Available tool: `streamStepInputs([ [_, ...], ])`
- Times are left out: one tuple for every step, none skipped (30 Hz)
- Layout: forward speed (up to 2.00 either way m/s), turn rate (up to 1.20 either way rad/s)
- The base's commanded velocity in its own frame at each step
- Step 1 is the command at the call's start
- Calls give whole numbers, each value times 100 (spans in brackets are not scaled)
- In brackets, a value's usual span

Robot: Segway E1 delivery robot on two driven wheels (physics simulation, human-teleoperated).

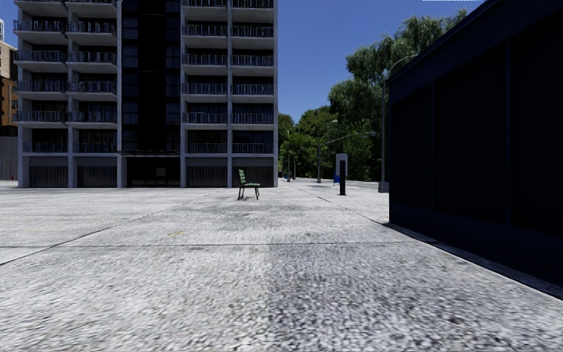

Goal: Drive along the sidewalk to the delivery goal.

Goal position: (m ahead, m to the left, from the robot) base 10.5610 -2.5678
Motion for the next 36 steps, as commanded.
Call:
streamStepInputs([
  [200,0],
  [200,0],
  [200,0],
  [200,0],
  [200,0],
  [200,0],
  [200,0],
  [200,0],
  [200,0],
  [200,0],
  [200,0],
  [200,0],
  [200,0],
  [200,0],
  [200,0],
  [200,0],
  [200,0],
  [200,0],
  [200,0],
  [200,0],
  [200,0],
  [200,0],
  [200,0],
  [200,0],
  [200,0],
  [200,0],
  [200,0],
  [200,0],
  [200,0],
  [196,0],
  [189,0],
  [189,0],
  [72,0],
  [5,0],
  [0,0],
  [0,0],
])
